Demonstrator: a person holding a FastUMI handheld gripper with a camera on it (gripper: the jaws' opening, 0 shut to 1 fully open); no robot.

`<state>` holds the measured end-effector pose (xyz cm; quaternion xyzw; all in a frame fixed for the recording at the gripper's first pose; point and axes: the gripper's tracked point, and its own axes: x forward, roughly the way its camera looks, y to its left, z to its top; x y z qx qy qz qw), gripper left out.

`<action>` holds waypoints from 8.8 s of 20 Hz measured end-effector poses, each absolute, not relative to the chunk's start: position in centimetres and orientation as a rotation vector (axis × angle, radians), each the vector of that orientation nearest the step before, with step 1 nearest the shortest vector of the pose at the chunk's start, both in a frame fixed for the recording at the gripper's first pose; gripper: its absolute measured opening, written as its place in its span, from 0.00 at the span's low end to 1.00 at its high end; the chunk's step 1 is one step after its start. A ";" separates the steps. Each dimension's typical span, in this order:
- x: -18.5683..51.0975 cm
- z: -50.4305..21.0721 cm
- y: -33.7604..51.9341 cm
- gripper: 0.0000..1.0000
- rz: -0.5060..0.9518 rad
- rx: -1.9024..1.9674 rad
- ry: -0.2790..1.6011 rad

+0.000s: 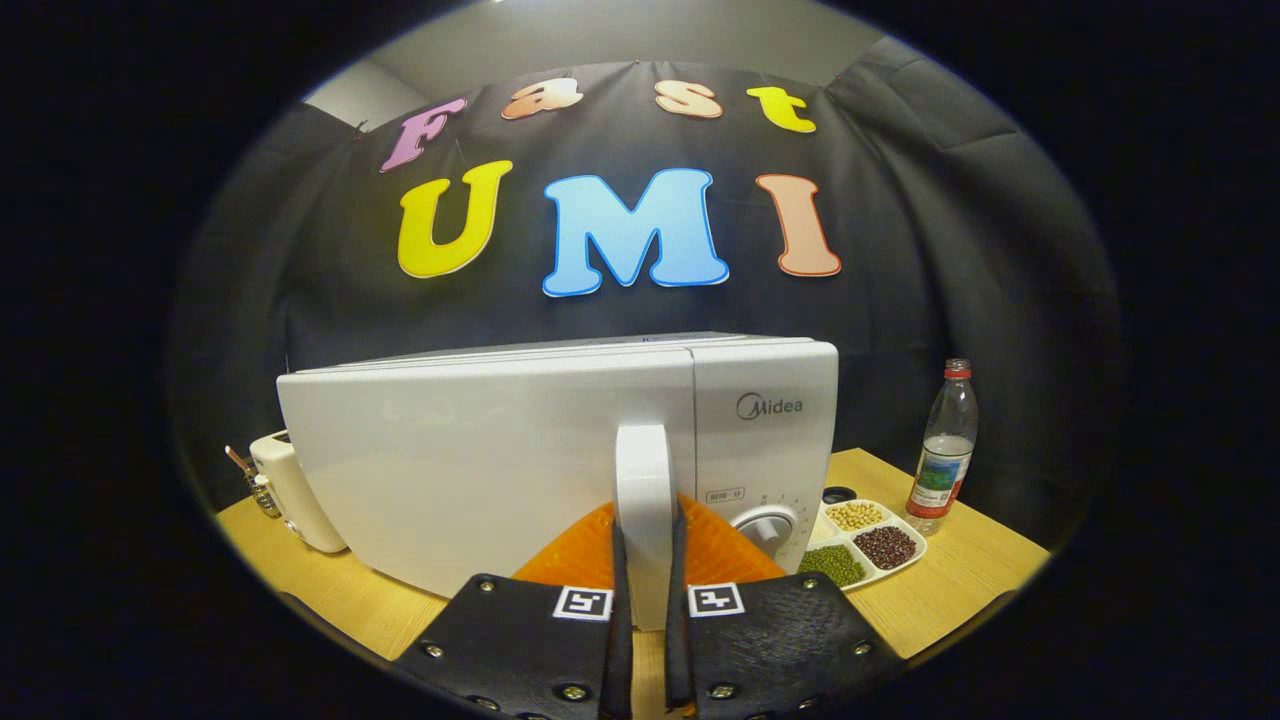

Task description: Open the microwave, put the food inside, and close the microwave door.

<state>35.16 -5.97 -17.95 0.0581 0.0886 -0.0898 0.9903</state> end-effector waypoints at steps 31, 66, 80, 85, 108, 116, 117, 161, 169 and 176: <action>12.5 -15.0 27.1 0.07 -0.024 0.048 0.040; 11.8 -25.7 -5.1 0.73 0.056 0.513 0.341; 12.3 -21.2 -4.3 0.11 0.080 0.661 0.287; 15.0 -17.3 -1.4 0.11 0.126 0.571 0.261; 45.7 -20.4 7.4 0.11 -0.133 0.767 0.176; 47.3 -22.4 4.8 0.43 -0.222 0.645 0.176; 47.1 -22.5 3.8 0.57 -0.260 0.585 0.173; 5.5 -10.6 33.6 0.45 0.790 -0.073 0.051; 11.9 -16.8 33.0 0.05 0.682 -0.055 0.185; 12.1 -17.8 27.1 0.01 0.603 -0.127 0.169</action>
